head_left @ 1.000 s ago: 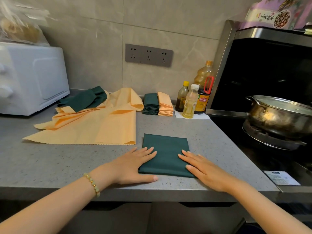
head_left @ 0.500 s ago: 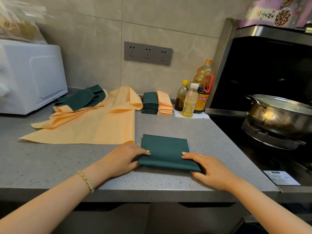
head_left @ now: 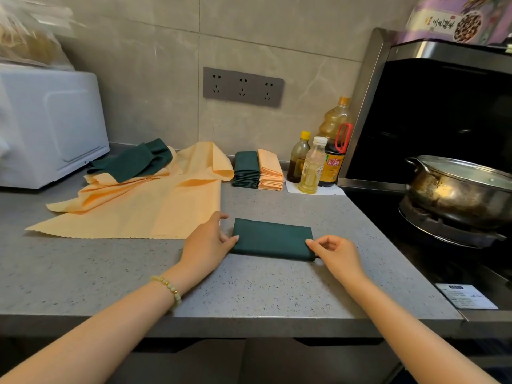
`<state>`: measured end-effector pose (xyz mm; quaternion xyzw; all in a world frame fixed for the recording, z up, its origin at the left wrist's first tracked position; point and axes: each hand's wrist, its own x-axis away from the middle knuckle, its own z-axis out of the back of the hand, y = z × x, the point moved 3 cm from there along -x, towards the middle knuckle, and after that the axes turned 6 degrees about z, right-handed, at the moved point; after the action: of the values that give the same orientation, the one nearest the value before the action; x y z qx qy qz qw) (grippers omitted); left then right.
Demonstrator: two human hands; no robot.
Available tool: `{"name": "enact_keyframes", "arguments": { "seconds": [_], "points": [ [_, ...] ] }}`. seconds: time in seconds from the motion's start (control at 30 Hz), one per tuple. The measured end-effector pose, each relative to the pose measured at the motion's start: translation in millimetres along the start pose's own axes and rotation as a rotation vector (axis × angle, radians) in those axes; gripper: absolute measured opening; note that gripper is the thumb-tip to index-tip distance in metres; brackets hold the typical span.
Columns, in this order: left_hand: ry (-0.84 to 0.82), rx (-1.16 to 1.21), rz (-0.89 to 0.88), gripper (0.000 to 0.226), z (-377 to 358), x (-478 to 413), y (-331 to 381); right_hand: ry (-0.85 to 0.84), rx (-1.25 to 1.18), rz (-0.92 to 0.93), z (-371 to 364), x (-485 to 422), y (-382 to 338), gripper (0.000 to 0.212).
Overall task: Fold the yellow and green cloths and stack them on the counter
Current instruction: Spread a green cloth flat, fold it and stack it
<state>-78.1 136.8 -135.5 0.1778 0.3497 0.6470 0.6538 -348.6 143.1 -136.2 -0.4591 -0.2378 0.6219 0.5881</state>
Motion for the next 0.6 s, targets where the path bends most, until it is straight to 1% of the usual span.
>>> {"name": "enact_keyframes", "arguments": {
  "seconds": [0.07,0.13,0.17,0.23,0.3,0.33,0.43,0.47,0.5,0.57,0.6],
  "points": [
    [-0.055,-0.14,0.044,0.06,0,-3,9,0.024,0.026,-0.027,-3,-3,0,0.018],
    [-0.114,-0.279,0.013,0.069,-3,-10,23,0.033,0.05,-0.041,-5,-7,-1,0.019],
    [-0.132,-0.324,-0.024,0.069,-6,-16,29,0.032,0.066,-0.047,-6,-8,-1,0.019],
    [-0.195,-0.288,-0.083,0.056,-16,-28,38,0.03,0.093,-0.062,-7,-11,0,0.019],
    [-0.259,-0.158,-0.07,0.036,-30,-38,37,0.041,0.105,-0.072,-7,-12,0,0.019],
    [-0.258,-0.102,-0.056,0.03,-36,-40,34,0.051,0.107,-0.078,-8,-12,1,0.018],
    [-0.159,-0.044,-0.03,0.021,-45,-43,27,0.054,0.133,-0.072,-9,-11,-1,0.014],
    [-0.137,-0.043,-0.02,0.02,-46,-43,27,0.057,0.197,-0.036,-10,-11,-4,0.018],
    [-0.125,-0.047,-0.014,0.019,-47,-43,27,0.064,0.311,0.034,-12,-12,-9,0.027],
    [-0.125,-0.055,-0.003,0.018,-48,-43,28,0.067,0.536,0.229,-21,-13,-27,0.043],
    [-0.124,-0.061,0.003,0.017,-48,-44,28,0.027,0.59,0.297,-29,-14,-37,0.047]
  ]
}}
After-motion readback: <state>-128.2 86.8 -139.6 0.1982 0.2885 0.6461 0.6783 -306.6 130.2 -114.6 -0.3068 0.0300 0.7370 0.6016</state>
